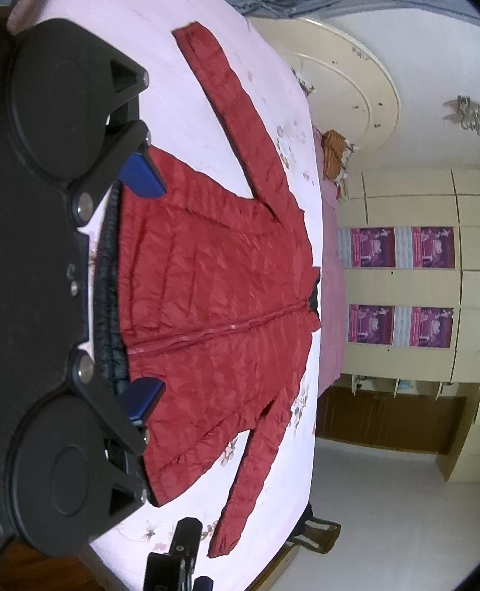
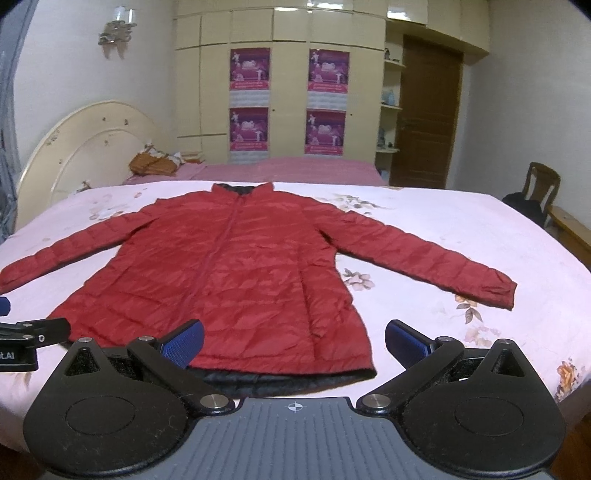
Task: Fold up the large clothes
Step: 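Reach the right gripper to a sleeve cuff and close on it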
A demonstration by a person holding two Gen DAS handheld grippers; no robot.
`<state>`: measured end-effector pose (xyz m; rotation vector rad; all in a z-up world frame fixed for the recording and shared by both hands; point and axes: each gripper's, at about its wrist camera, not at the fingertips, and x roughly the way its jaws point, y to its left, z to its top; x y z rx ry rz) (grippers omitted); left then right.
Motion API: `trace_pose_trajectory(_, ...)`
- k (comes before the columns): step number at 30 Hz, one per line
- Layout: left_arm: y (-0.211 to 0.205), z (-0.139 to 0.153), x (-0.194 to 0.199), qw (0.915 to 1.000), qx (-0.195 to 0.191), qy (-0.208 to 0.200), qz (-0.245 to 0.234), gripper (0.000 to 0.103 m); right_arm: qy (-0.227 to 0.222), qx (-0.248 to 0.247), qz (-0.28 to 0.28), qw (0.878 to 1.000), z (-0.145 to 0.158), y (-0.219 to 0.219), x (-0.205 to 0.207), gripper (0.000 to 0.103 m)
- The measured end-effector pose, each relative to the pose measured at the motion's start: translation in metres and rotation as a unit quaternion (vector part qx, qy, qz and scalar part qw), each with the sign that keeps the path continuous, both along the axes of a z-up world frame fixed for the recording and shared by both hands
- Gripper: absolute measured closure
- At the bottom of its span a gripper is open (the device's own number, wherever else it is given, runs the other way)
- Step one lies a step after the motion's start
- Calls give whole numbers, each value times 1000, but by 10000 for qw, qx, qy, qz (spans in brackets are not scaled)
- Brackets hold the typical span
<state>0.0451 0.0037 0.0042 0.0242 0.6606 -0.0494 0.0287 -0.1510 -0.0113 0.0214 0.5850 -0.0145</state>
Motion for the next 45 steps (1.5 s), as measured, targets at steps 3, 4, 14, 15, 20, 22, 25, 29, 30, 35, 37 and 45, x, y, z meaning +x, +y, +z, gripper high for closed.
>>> trace_pose_trajectory(3,-2,-2,17,10000,11,21,-88,0,21,-9,-153,9999,-2,-6,16,0)
trace_pose_trajectory(4,-3,-3,23,9999,13,38,-116,0,24,-7,-198,9998,-3,-8,20,0)
trace_pose_trajectory(14,-5,-14,102,9987,-208,155,-430,0,112,-177,-738,9971,-10,-27,77,0)
trace_pose_trajectory(15,-5,-15,110,9985,-224,149,-475,0,112,-198,-802,9965,-10,-28,83,0)
trace_pose_trajectory(20,-7,-18,143,9971,-301,165,-677,0,105,-273,-1082,9937,-8,-35,108,0)
trace_pose_trajectory(22,-9,-21,153,9965,-342,181,-743,0,110,-309,-1153,9928,-10,-37,116,0)
trace_pose_trajectory(25,-15,-24,166,9955,-336,224,-856,0,152,-352,-1244,9915,-13,-41,130,0)
trace_pose_trajectory(29,-28,-31,184,9943,-287,283,-988,0,198,-400,-1347,9899,-18,-50,145,0)
trace_pose_trajectory(30,-32,-33,189,9939,-277,307,-1020,0,216,-396,-1382,9894,-20,-55,149,0)
trace_pose_trajectory(35,-57,-48,217,9923,-194,458,-1133,0,310,-332,-1613,9859,-33,-87,169,0)
trace_pose_trajectory(37,-69,-53,230,9910,-205,553,-1206,0,357,-224,-1799,9828,-41,-109,177,0)
trace_pose_trajectory(45,-119,-71,273,9868,-294,737,-1414,0,376,951,-2754,9559,-85,-230,193,1)
